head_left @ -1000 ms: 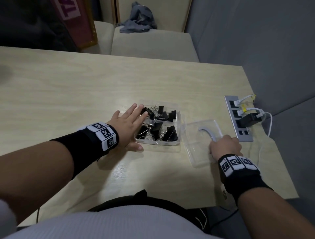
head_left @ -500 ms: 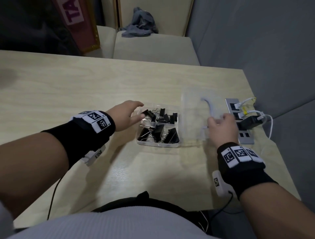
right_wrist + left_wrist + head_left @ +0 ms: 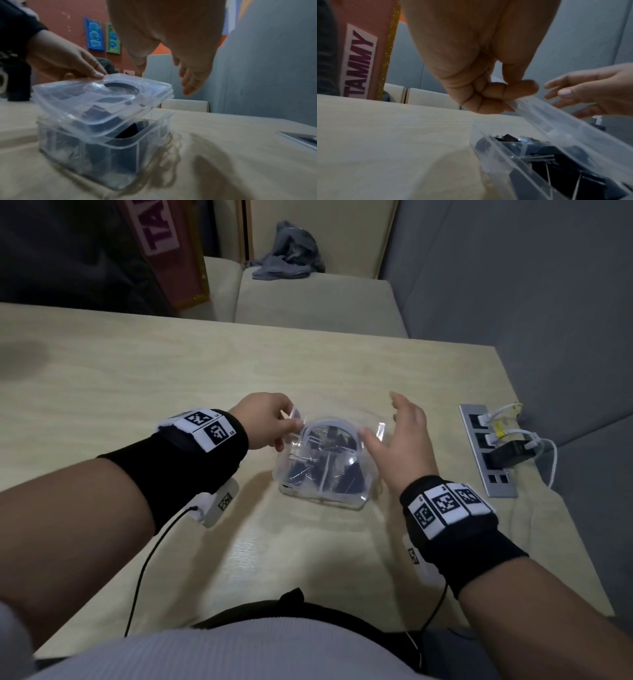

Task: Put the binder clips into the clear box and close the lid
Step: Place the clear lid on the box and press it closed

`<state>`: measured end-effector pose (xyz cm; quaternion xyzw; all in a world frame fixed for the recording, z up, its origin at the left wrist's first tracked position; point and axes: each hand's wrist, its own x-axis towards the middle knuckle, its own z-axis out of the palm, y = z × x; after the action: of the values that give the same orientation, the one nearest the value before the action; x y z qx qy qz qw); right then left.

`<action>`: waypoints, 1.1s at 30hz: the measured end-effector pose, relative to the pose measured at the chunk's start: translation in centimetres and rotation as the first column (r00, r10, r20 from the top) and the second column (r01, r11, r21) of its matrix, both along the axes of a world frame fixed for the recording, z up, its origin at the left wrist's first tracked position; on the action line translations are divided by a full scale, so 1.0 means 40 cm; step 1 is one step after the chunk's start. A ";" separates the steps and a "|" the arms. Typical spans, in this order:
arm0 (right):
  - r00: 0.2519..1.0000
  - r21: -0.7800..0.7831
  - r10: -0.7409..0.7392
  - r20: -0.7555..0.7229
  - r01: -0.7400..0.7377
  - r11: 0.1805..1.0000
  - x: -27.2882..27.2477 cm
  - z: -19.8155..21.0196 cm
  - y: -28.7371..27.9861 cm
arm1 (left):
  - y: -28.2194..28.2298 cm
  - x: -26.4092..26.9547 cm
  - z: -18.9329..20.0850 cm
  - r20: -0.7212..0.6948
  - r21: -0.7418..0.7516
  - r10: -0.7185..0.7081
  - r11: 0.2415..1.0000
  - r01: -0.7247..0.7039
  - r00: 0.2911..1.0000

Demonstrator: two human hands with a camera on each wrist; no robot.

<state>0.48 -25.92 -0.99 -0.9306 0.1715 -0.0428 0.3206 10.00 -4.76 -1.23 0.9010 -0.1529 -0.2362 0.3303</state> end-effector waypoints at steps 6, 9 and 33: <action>0.940 0.025 -0.060 -0.336 0.073 0.997 -0.017 -0.035 -0.016 | -0.009 0.004 -0.041 -0.046 0.122 0.088 0.989 -0.082 0.995; 0.939 0.028 -0.053 -0.339 0.066 0.997 -0.025 -0.043 -0.010 | -0.025 -0.002 -0.040 0.065 0.200 0.022 0.979 -0.035 0.998; 0.929 0.142 -0.175 -0.325 0.231 0.962 -0.018 -0.055 -0.007 | -0.032 -0.010 -0.021 0.194 0.458 -0.133 0.889 0.030 0.972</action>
<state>-0.22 -26.19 -3.17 -0.8705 0.3185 0.0861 0.3653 9.61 -6.06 -2.07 0.9662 -0.1675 -0.1778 0.0828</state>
